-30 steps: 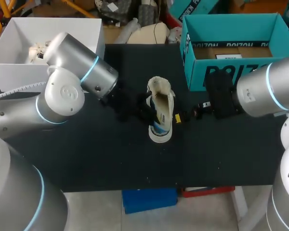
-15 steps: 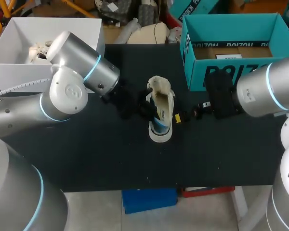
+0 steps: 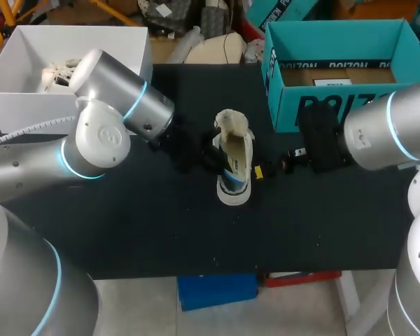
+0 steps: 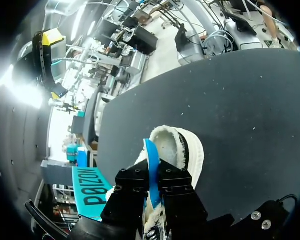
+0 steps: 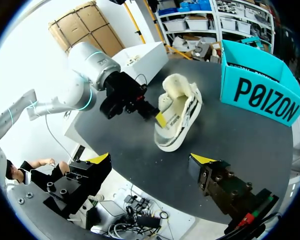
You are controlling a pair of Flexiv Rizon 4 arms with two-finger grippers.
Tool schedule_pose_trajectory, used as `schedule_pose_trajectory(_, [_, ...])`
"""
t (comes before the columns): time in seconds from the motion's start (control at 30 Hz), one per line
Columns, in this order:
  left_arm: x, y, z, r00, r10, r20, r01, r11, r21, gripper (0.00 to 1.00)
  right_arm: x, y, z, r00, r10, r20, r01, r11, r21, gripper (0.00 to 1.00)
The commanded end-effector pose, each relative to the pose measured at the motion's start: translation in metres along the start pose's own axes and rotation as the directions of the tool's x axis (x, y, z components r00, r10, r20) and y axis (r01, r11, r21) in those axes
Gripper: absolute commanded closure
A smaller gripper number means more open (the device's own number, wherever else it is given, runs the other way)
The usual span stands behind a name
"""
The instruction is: Take the shoe out of the shoebox, open the shoe tongue, remove and reinsert the insole, then place the shoe into the shoebox
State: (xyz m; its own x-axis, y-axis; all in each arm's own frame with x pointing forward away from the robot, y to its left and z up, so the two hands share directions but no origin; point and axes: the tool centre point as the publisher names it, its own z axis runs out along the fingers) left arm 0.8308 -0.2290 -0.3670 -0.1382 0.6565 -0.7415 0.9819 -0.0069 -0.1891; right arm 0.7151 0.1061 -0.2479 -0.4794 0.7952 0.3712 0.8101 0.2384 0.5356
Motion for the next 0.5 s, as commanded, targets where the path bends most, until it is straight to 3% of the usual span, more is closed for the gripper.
schedule_pose_trajectory(0.03, [-0.001,0.002,0.004,1.000,0.005,-0.011,-0.005,1.000,-0.004,1.00,0.001,0.000,0.001,1.000,0.001,0.002,-0.001,1.000,0.001,0.00])
schedule_pose_trajectory(0.4, [0.010,-0.011,0.020,0.979,0.070,-0.192,-0.069,0.998,0.015,1.00,0.001,0.000,0.001,1.000,0.001,0.002,-0.001,1.000,0.001,0.00])
schedule_pose_trajectory(0.43, [0.011,-0.012,0.020,0.979,0.071,-0.192,-0.069,0.997,0.021,0.85,0.001,0.000,0.001,1.000,0.001,0.002,-0.001,1.000,0.001,0.00])
schedule_pose_trajectory(0.47, [0.010,-0.014,0.021,0.982,0.065,-0.175,-0.061,0.998,0.026,0.63,0.001,0.000,0.001,1.000,0.001,0.002,-0.001,1.000,0.001,0.00])
schedule_pose_trajectory(0.5, [0.009,-0.016,0.020,0.984,0.062,-0.169,-0.058,0.998,0.028,0.58,0.001,0.000,0.001,1.000,0.001,0.002,-0.001,1.000,0.001,0.00])
